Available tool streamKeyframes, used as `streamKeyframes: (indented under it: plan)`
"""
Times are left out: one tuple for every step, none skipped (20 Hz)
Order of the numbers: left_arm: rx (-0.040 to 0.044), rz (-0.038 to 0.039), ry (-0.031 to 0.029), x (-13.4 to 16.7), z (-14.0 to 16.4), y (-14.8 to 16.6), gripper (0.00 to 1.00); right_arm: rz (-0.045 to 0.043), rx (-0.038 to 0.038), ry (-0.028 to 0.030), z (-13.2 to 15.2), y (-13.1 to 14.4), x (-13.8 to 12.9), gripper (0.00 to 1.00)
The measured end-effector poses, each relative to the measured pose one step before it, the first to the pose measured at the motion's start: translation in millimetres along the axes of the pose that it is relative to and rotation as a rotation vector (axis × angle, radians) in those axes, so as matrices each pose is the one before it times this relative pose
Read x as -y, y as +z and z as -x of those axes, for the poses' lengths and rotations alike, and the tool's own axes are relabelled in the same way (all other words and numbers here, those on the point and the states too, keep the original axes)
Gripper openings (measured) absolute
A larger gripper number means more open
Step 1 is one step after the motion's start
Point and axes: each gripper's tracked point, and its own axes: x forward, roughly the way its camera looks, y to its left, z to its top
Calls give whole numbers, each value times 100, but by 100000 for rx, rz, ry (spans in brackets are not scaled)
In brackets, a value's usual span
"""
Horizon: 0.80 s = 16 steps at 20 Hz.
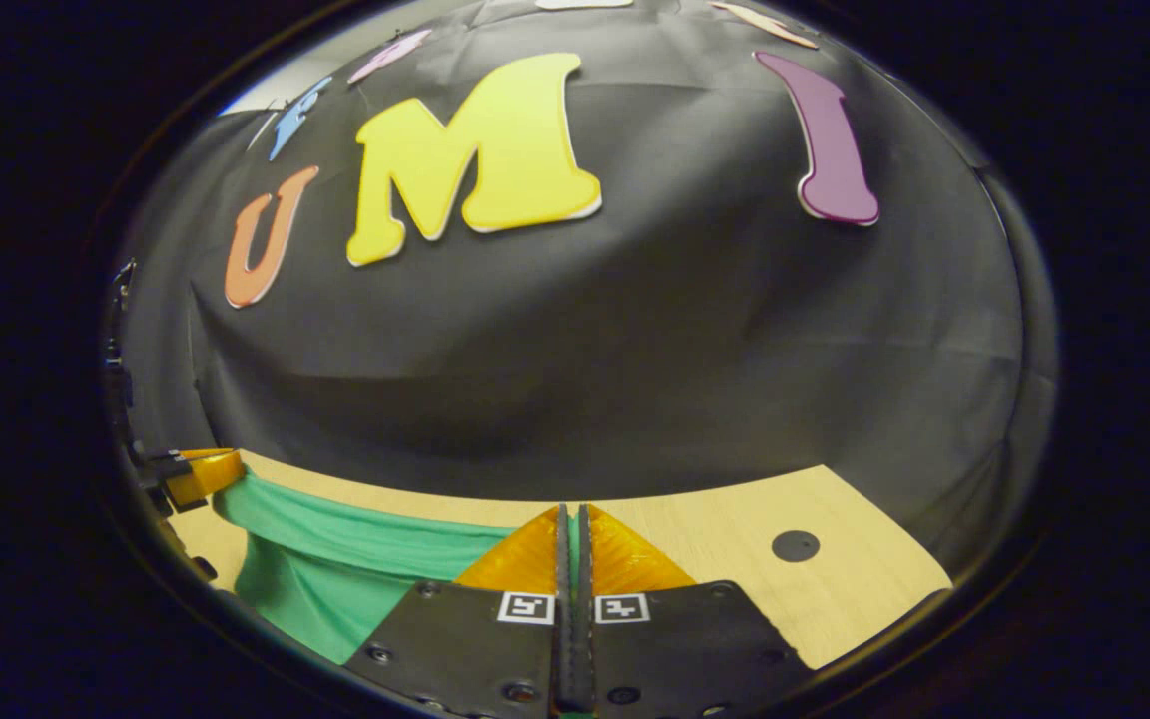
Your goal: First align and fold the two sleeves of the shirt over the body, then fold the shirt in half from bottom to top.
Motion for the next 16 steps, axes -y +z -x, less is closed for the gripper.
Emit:
streamKeyframes:
  plan:
    - [-583,-1009,1541,-600,-1039,-660,13,322,-1219,-1497,-1124,-567,276,0]
    - [-1047,1042,-252,-201,-476,-780,13,371,-1987,-164,-895,-992,-26,0]
    - [353,2406,-367,-101,-272,-358,13,795,-1681,-447,-718,-840,35,0]
    - [-50,1341,-965,161,-2,-130,13,1477,-1587,-1309,-423,-755,250,0]
    - [-1520,-1019,-573,177,29,-365,12,894,-1023,-1270,-138,-521,318,0]
    - [-1104,-1508,914,-265,60,-208,12,-89,-573,-1211,-85,-285,239,0]
    - [-320,-23,273,40,-39,-60,13,-553,-501,-657,81,-57,86,16]
    - [48,1647,-1391,352,-189,-49,13,709,266,-1097,-96,-46,249,31]
    - [40,1678,-938,193,96,47,13,1283,828,-1084,213,327,147,47]
    - [-343,449,-207,225,109,-118,20,1708,839,-1185,-205,20,148,62]
    - [-584,-763,-102,47,125,-116,46,1866,374,-1656,212,208,309,78]
    - [-598,-495,434,-83,207,17,60,1259,613,-763,514,781,46,94]
    - [516,1327,1154,-186,155,74,84,192,-44,845,407,287,-191,94]
    - [520,2198,-559,203,47,183,93,-366,-459,1216,493,159,-329,95]
    - [64,2193,-608,238,190,-51,100,-649,-1035,655,467,-3,-234,95]
    - [-691,1201,140,31,186,-269,100,-632,-1458,543,667,-109,-237,95]
